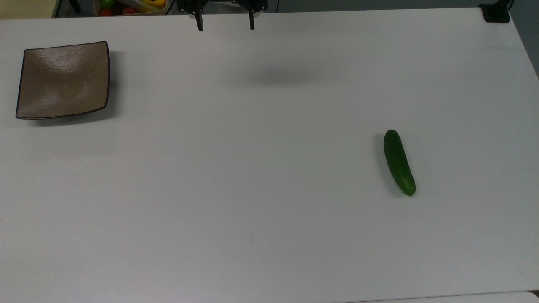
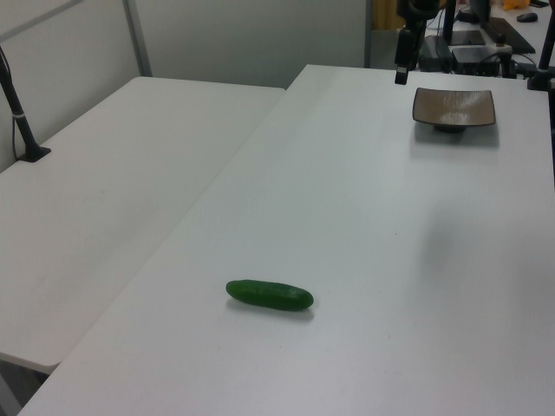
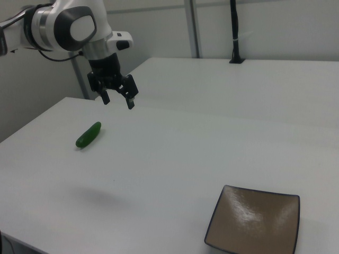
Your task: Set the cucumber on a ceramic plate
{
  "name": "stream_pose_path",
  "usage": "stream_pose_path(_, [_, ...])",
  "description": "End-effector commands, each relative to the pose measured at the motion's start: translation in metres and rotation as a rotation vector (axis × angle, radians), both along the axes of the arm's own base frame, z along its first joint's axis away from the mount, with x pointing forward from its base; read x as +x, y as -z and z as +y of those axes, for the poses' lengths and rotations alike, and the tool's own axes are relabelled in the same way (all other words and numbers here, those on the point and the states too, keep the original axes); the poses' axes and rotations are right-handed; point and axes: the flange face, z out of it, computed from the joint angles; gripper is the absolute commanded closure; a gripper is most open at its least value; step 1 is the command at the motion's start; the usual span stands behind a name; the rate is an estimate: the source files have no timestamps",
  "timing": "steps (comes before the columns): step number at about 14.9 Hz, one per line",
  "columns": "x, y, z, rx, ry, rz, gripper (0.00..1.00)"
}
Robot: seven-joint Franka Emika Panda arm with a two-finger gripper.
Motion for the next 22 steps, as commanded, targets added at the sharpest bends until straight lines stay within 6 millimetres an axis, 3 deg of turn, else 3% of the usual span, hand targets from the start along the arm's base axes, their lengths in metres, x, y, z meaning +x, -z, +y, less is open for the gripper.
stream_pose_path(1, [-0.003, -0.002, 0.006, 0.031, -0.023, -0.002, 0.0])
stream_pose_path(8, [-0.004, 0.002, 0.021, 0.034, -0.05, 0.003, 0.0])
stream_pose_path(11, [0.005, 0.016, 0.034, 0.036, -0.057, 0.018, 0.0])
stream_pose_path(18, [0.015, 0.003, 0.099, 0.075, -0.042, -0.177, 0.0])
stream_pose_path(21, [0.03, 0.01, 0.137, 0.108, -0.029, -0.221, 0.0])
stream_pose_path(22, [0.034, 0.024, 0.154, 0.112, -0.027, -0.206, 0.0])
